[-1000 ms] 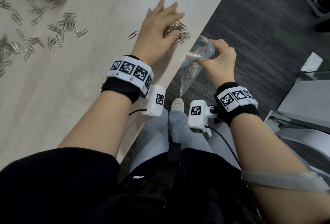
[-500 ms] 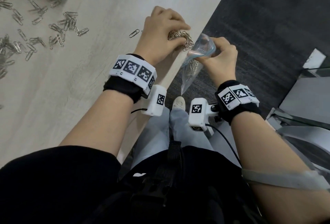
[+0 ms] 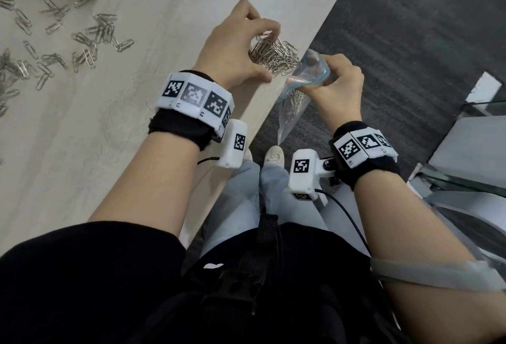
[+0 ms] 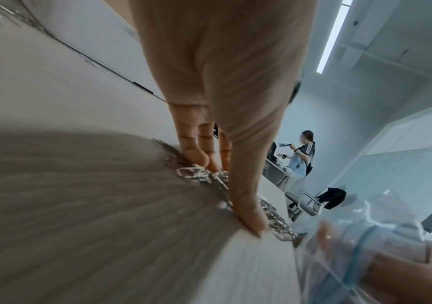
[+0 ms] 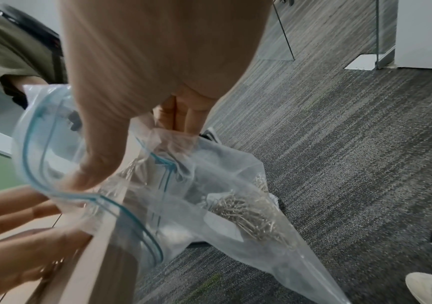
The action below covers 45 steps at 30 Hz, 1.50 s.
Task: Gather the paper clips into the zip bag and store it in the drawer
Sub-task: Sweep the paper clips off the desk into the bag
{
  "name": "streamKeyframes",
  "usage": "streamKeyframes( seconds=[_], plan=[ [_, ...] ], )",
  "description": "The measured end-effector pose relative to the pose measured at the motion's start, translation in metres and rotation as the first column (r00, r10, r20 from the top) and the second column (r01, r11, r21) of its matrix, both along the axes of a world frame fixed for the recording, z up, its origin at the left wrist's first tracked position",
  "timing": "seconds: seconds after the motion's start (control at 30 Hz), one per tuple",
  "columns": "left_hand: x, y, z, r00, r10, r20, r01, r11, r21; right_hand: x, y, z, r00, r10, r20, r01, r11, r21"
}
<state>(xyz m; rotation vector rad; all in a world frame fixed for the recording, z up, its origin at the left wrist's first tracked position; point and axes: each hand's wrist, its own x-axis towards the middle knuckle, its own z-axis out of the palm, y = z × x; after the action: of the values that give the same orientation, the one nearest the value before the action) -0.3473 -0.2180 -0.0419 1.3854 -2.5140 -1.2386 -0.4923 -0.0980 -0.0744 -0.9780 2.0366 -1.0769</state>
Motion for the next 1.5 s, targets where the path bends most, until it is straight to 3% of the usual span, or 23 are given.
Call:
streamKeyframes(
  seconds=[0.2,0.63,0.73,0.87,1.0,1.2,1.5],
  plan=[
    [-0.013,-0.004,-0.001,0.984,-0.171,0.060,0.173,0.984,-0.036,0.000,-0.003,-0.001,1.000,0.002,0.006,-0.002,1.000,0.014],
    [-0.027,-0.002,-0.007,0.967,-0.251,-0.041,0.251,0.968,0.004,0.000,-0.004,-0.003,1.000,0.009,0.013,-0.009,1.000,0.014],
    [-0.028,-0.001,-0.009,0.969,-0.223,-0.109,0.228,0.973,0.042,0.000,-0.005,-0.002,1.000,0.010,0.016,-0.011,1.000,0.014],
    [-0.022,-0.001,-0.007,0.970,-0.046,-0.241,0.084,0.985,0.154,0.000,-0.005,-0.002,1.000,0.000,0.004,0.000,1.000,0.007],
    [-0.010,-0.004,-0.004,0.953,0.038,-0.300,-0.001,0.992,0.123,0.001,-0.005,-0.003,1.000,-0.014,0.019,0.014,1.000,0.008],
    [-0.002,-0.006,-0.007,0.994,-0.092,-0.056,0.092,0.996,-0.005,0.002,-0.001,-0.004,1.000,0.006,0.015,-0.006,1.000,0.007],
    [-0.013,0.002,-0.012,0.984,-0.177,-0.036,0.176,0.984,-0.013,0.006,0.003,-0.008,0.999,0.010,0.048,-0.008,0.999,-0.036]
  ],
)
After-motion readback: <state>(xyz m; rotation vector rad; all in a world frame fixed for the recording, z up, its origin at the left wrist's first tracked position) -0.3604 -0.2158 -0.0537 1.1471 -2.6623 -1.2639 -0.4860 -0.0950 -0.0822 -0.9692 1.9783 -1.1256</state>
